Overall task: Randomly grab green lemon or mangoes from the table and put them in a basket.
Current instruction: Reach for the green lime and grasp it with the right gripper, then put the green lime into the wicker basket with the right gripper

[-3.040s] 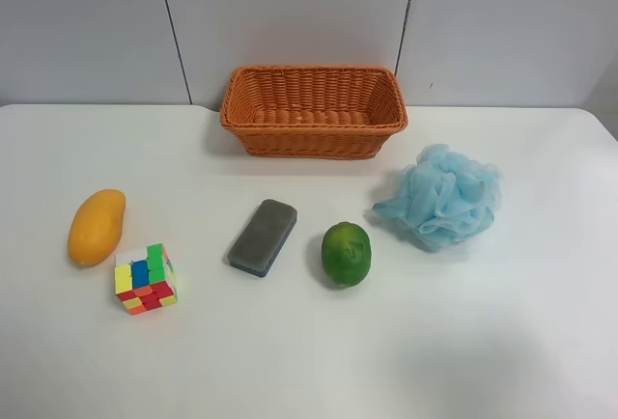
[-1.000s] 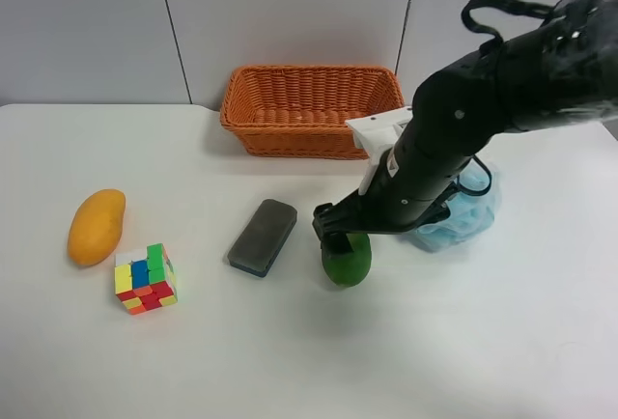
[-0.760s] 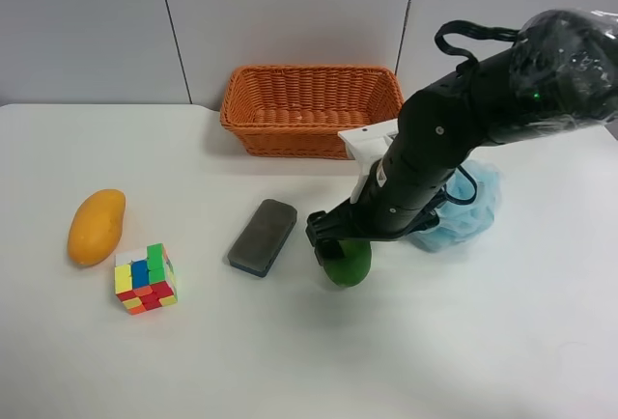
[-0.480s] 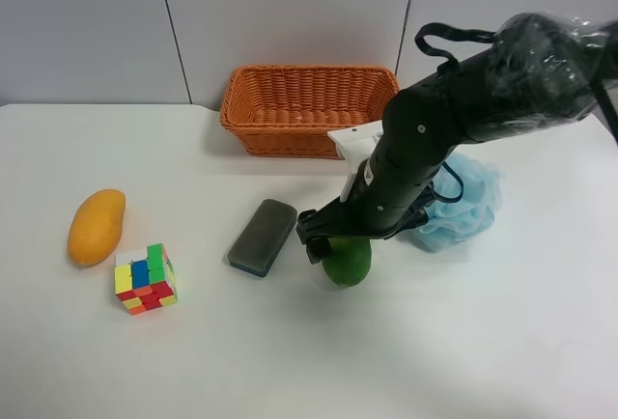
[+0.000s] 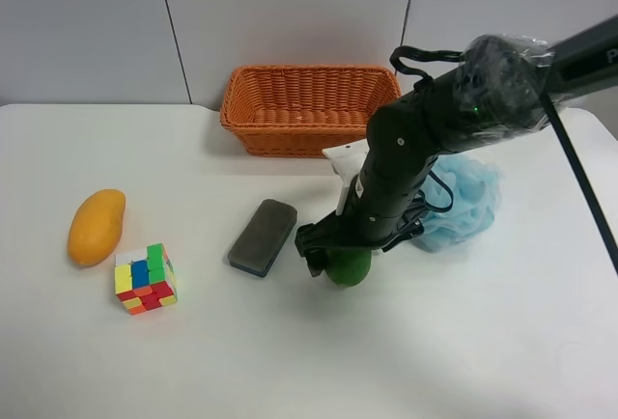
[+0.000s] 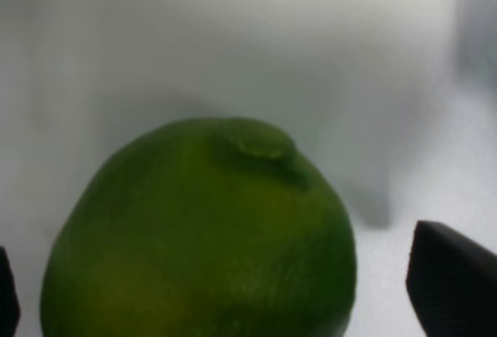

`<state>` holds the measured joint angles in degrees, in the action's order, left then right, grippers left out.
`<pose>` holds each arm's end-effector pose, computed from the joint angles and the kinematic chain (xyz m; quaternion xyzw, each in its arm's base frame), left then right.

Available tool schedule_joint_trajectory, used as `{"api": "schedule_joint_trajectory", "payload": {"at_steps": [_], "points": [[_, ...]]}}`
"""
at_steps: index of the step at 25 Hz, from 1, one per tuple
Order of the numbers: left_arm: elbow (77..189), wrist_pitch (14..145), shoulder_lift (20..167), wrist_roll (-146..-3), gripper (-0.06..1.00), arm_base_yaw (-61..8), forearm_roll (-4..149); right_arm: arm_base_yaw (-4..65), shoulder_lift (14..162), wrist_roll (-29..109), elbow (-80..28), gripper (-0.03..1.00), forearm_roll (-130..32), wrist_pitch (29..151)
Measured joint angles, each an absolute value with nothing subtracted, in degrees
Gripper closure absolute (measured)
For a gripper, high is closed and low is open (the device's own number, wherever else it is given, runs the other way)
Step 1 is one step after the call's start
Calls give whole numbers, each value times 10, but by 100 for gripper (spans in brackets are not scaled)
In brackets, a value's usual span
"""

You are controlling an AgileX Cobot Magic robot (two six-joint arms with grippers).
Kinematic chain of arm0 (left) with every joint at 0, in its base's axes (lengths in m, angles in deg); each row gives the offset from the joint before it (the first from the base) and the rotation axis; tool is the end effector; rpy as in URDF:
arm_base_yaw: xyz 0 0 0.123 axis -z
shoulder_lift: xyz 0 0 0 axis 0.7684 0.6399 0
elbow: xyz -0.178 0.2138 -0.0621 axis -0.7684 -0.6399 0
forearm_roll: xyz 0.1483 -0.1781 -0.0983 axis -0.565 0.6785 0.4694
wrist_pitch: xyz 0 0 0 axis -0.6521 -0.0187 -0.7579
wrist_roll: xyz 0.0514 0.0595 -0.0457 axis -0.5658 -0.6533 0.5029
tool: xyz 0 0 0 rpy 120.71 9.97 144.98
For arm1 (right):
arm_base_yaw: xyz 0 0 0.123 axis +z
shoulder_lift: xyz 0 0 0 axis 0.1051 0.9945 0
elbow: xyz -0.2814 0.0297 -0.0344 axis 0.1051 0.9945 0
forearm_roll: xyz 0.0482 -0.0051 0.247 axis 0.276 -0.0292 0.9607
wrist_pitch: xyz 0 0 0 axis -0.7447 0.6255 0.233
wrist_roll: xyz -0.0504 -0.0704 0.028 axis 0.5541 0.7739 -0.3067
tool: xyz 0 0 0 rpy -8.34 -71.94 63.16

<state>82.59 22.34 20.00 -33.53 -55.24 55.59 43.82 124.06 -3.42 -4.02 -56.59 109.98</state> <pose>-0.0079 0.0043 0.2796 -0.0888 0.8458 0.0229 0.5255 0.2701 0.2099 0.1229 -0.1476 0.9811 0.0630 0.1084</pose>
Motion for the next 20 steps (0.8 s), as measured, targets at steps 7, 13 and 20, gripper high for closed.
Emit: {"api": "schedule_joint_trajectory", "payload": {"at_steps": [7, 13, 20], "points": [[826, 223, 200, -335, -5, -552, 556, 438, 1243, -34, -40, -2, -565, 1100], [826, 223, 200, -335, -5, -552, 556, 438, 1243, -34, -40, 29, -560, 1107], [826, 223, 200, -335, -5, -552, 556, 438, 1243, -34, -40, 29, -554, 1110]]}}
